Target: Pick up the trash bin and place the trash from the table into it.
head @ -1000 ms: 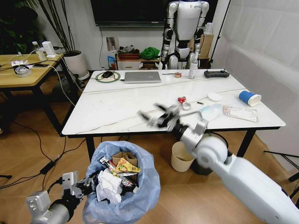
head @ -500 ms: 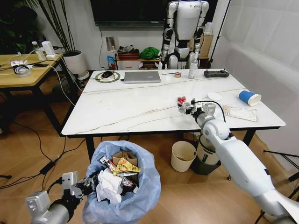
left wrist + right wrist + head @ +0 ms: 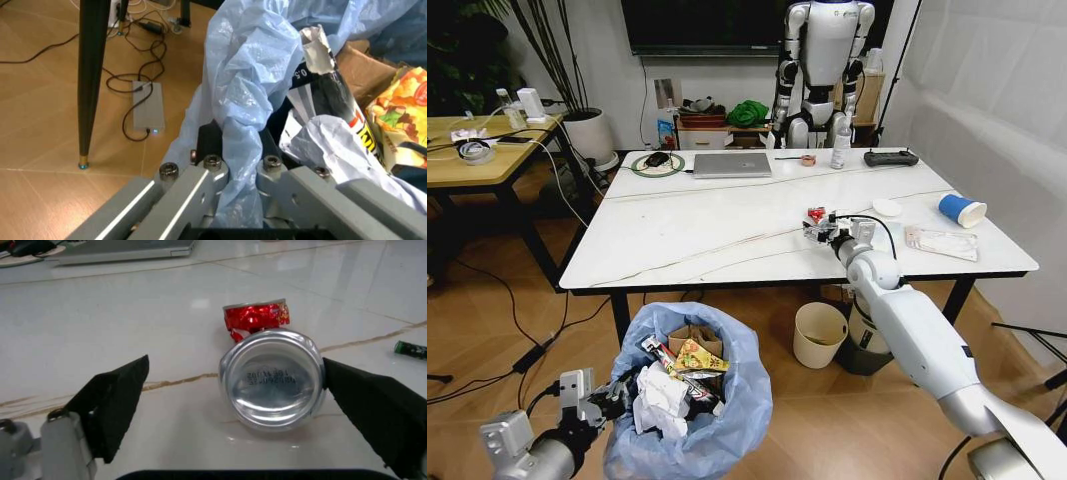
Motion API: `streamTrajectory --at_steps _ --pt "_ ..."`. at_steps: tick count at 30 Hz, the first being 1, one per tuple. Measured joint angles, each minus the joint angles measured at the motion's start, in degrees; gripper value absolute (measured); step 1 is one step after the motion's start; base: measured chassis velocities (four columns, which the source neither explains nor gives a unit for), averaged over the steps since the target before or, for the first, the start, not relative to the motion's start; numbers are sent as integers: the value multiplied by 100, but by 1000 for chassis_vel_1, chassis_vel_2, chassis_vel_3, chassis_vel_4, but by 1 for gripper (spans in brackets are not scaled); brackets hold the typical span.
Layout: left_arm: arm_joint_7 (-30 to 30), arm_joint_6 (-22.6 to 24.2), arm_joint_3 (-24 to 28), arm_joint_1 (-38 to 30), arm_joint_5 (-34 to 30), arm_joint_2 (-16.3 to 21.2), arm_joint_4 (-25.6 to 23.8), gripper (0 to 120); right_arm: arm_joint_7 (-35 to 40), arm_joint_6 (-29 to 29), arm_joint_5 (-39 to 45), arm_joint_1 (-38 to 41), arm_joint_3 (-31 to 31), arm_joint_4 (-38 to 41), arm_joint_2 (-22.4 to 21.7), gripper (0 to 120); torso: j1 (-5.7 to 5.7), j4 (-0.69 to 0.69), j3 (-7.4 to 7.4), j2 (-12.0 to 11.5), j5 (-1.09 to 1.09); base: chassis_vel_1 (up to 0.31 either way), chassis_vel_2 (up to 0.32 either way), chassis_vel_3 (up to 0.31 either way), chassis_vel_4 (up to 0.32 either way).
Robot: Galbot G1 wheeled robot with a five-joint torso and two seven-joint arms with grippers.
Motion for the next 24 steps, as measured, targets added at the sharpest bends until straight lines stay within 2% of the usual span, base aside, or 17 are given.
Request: streamTrajectory --at_steps 5,7,10,13,24 --pt "2 -6 1 -21 -6 -5 0 0 -12 53 -31 50 0 -155 58 70 0 0 0 0 0 0 0 0 0" --pt "2 -7 1 -25 -9 -4 2 0 -12 56 -32 56 0 -169 57 67 0 0 0 0 0 0 0 0 0" --pt "3 -9 5 -36 -15 -2 13 0 -13 62 -32 72 2 -207 56 53 0 0 0 0 0 0 0 0 0" --pt "3 -11 5 -55 -22 4 27 0 -20 68 -39 72 1 -208 32 45 0 0 0 0 0 0 0 0 0" --pt "3 -12 16 -98 -51 14 68 0 -48 79 9 20 -5 37 -95 45 -1 0 0 0 2 0 0 0 0"
